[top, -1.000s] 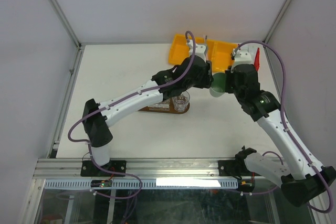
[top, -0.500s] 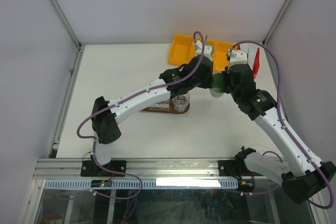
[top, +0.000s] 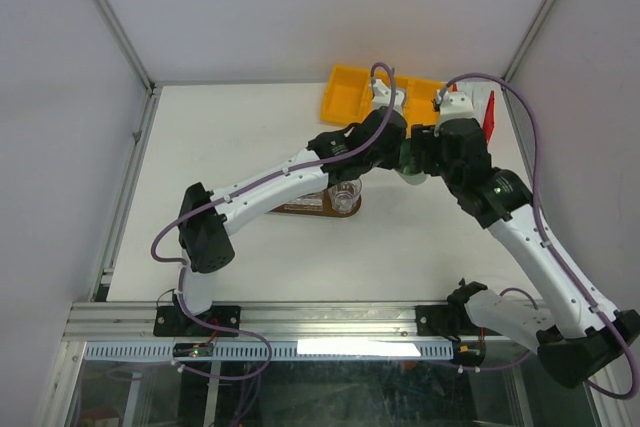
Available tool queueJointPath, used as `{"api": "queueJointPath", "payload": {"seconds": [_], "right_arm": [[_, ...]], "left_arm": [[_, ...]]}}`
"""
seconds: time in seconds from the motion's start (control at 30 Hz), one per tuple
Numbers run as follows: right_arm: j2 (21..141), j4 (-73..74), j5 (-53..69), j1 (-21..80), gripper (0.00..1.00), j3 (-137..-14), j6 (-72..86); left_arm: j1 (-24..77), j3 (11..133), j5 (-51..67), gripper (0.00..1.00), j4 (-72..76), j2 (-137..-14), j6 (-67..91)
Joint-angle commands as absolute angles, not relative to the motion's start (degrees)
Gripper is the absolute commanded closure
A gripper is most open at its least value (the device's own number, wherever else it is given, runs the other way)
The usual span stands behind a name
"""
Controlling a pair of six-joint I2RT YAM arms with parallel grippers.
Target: Prepare toiletry sets of a toothbrush and toothpaste on the tray
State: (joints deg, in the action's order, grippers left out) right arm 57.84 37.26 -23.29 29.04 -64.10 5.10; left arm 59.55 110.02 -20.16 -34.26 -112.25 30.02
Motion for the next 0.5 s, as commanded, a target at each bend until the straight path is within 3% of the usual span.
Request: {"api": "queueJointPath", "payload": {"seconds": [0.0,0.23,0.47], "right_arm": [[53.8,38.9,-22.2,29.3,0.22,-70.7,7.6],[49.3,42.0,-17.7,29.3,0.09,-76.3,11.8],[46.2,41.6,-19.9,29.3,0.06,-76.0,12.8]], "left_arm": [[59.5,112.7,-23.6,1.00,-32.2,-107.8,28.6],[56.9,112.8,-22.4,1.00,-31.4,-106.0,26.3],[51.3,112.0,-19.1,1.00,-31.9,-101.3,23.2]]}}
